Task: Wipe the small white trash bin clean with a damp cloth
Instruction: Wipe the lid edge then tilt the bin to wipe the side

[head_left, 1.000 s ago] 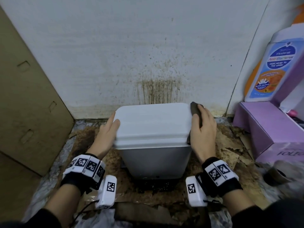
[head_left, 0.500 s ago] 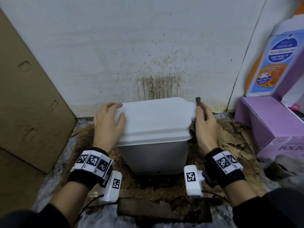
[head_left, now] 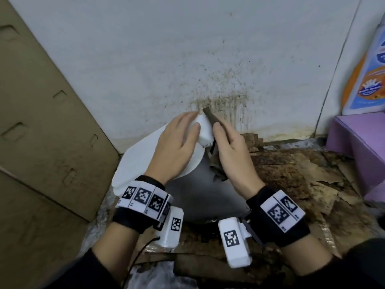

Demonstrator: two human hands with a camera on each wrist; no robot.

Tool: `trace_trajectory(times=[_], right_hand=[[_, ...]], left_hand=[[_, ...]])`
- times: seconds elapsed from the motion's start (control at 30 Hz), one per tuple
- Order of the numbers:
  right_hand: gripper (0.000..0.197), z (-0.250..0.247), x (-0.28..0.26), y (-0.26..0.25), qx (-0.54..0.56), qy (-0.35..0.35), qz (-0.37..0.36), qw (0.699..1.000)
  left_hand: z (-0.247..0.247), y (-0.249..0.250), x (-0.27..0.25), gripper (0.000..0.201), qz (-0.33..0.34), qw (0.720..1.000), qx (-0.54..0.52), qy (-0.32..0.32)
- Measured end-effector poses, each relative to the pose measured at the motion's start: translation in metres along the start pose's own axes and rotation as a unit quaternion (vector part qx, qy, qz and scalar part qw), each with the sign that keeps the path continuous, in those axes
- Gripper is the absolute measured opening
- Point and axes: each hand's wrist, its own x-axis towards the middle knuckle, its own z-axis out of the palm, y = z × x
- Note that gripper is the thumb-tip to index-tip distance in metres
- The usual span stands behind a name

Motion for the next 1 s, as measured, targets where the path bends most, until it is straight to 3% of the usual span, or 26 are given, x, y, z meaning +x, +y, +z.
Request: trace_trajectory(times=[0.1,0.2,0.33,0.53,0.63,0.8,1.0], right_hand=[[0.034,0.003,0.004,0.004,0.076,-0.001,0.04,0.996],[0.034,0.004,0.009,0.02,0.142,0.064,0.104,0.982],[0.055,0.01,0.004,0.037,0.08,0.14,0.118,0.98],[0.05,0.053,-0.016,0.036,-0.023,0.051,0.065,0.996],[0.053,0.064,-0.021,0.037,-0.082,0.013,0.083,0.993],[0.053,0.071,-0.025,0.031,-0.06,0.02,0.095,0.993],[0.057,0.082,-0.032,0.041,-0.147,0.024,0.028,0.988]], left_hand=[[-0.011,-0.011,-0.003,0.058,0.006,0.999,0.037,-0.008],[-0.018,-0.019,-0.002,0.057,0.0,1.0,0.027,-0.001],[-0.026,-0.027,-0.003,0.052,-0.009,1.0,0.022,0.005],[-0.022,-0.028,-0.004,0.052,-0.008,0.999,0.019,0.025],[-0.018,-0.028,-0.003,0.052,-0.005,0.999,0.021,0.031],[-0.017,-0.031,-0.001,0.052,-0.009,0.999,0.02,0.038],[-0.017,-0.031,0.001,0.052,-0.016,0.999,0.017,0.038]])
